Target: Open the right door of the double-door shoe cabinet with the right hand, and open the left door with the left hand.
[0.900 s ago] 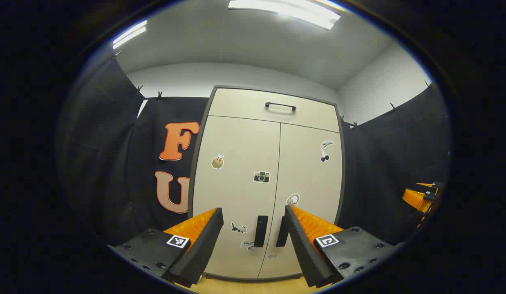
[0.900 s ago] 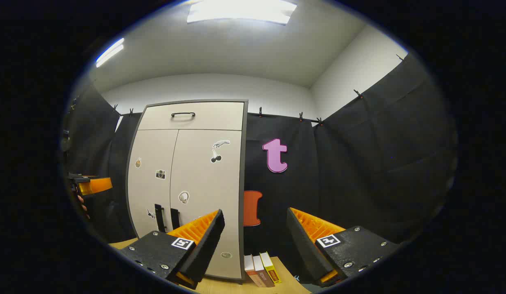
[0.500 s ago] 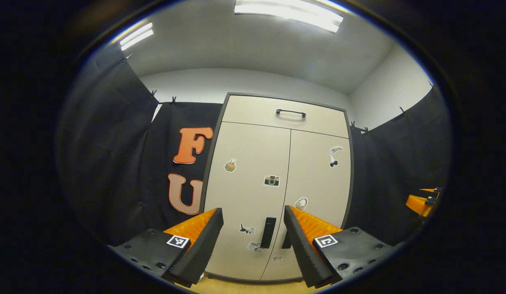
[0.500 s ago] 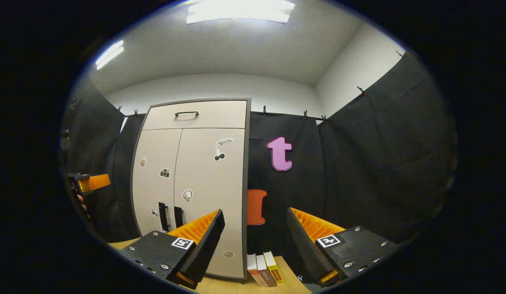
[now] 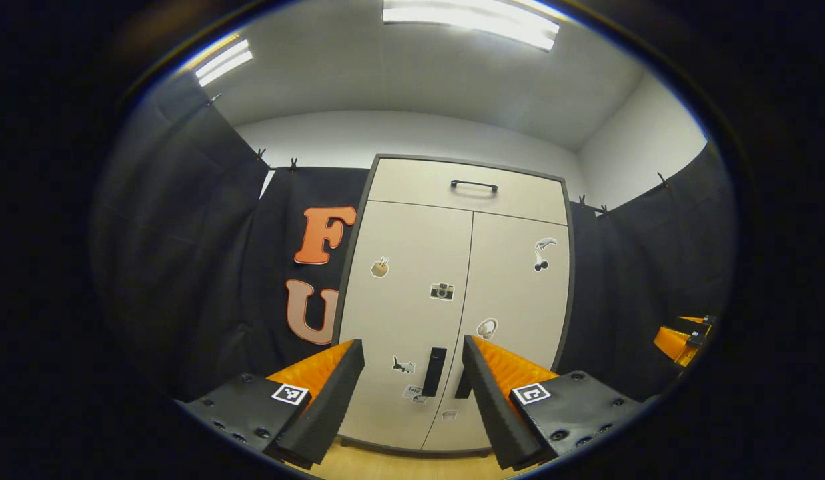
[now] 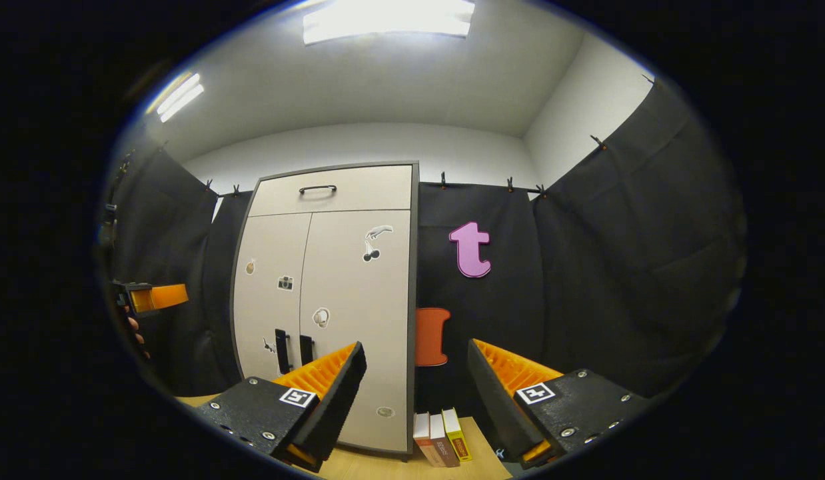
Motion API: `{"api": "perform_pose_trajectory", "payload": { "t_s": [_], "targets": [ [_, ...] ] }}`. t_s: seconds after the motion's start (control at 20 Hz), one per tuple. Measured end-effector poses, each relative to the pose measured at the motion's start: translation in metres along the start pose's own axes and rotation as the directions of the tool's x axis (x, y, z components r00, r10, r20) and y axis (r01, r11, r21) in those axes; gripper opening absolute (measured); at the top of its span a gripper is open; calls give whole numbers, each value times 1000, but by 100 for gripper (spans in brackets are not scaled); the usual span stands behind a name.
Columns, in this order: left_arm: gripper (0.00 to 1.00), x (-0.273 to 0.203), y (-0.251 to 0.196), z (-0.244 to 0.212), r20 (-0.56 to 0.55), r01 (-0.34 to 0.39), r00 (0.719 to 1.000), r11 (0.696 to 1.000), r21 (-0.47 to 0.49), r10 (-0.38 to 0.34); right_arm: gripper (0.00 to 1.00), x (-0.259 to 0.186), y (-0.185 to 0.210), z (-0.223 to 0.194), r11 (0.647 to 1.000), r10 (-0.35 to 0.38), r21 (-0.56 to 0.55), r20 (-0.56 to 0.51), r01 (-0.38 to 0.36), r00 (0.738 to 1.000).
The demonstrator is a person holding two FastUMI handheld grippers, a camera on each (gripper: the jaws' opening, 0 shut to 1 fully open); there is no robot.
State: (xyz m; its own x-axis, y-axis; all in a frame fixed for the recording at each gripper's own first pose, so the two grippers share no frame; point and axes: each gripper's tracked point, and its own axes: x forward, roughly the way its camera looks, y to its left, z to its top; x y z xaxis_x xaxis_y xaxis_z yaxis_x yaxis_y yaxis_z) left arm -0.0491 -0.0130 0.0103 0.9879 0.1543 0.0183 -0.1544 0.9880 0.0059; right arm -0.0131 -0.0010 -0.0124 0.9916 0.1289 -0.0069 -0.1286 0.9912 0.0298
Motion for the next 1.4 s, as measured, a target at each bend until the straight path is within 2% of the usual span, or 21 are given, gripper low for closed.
{"api": "perform_pose_trajectory", "payload": {
  "t_s": [0.35, 0.45, 0.5, 0.55, 0.6, 0.75, 0.8, 0.9, 0.95, 1.0, 1.05, 1.15, 1.2, 1.4],
  "targets": [
    [95, -30, -14, 3, -5, -36, 999, 999, 30, 36, 94, -5, -5, -8, 998, 46, 36, -16, -46, 999],
    [96, -29, -13, 0, -9, -37, 999, 998, 43, 38, 94, -1, -4, -11, 998, 49, 40, -24, -48, 999],
    [93, -27, -13, -1, -7, -36, 999, 998, 46, 36, 94, 2, -3, -12, 998, 47, 41, -27, -45, 999],
    [96, -24, -10, 0, -3, -33, 999, 998, 48, 34, 94, 4, -1, -14, 998, 44, 40, -30, -43, 999],
    [93, -20, -8, -2, 1, -28, 1000, 998, 48, 28, 94, 7, 2, -16, 999, 42, 35, -32, -41, 999],
    [95, -2, 2, -4, 15, -5, 1000, 999, 47, 5, 93, 20, 11, -20, 1000, 21, 12, -33, -20, 999],
    [93, 6, 7, -7, 14, 6, 1000, 999, 45, -7, 94, 25, 14, -19, 1000, 9, 11, -31, -8, 999],
    [97, 26, 16, -11, 3, 32, 999, 999, 30, -33, 93, 38, 27, -21, 1000, -3, 17, -40, 4, 999],
    [94, 34, 20, -10, 8, 43, 999, 999, 21, -43, 94, 44, 33, -23, 1000, -5, 19, -45, 6, 999],
    [95, 43, 24, -8, 17, 53, 998, 998, 15, -53, 98, 51, 38, -24, 1000, -9, 17, -46, 10, 999],
    [95, 51, 29, -8, 26, 59, 998, 998, 15, -60, 94, 59, 43, -25, 1000, -18, 15, -51, 18, 999],
    [95, 68, 36, -13, 32, 72, 997, 997, 30, -73, 94, 72, 56, -31, 1000, -17, 23, -63, 18, 998],
    [98, 74, 38, -15, 30, 78, 996, 996, 38, -80, 93, 78, 63, -34, 1000, -13, 26, -71, 15, 997],
    [96, 97, 54, -29, 18, 90, 996, 994, 69, -92, 93, 103, 83, -45, 999, -19, 30, -85, 22, 996]
  ]
}}
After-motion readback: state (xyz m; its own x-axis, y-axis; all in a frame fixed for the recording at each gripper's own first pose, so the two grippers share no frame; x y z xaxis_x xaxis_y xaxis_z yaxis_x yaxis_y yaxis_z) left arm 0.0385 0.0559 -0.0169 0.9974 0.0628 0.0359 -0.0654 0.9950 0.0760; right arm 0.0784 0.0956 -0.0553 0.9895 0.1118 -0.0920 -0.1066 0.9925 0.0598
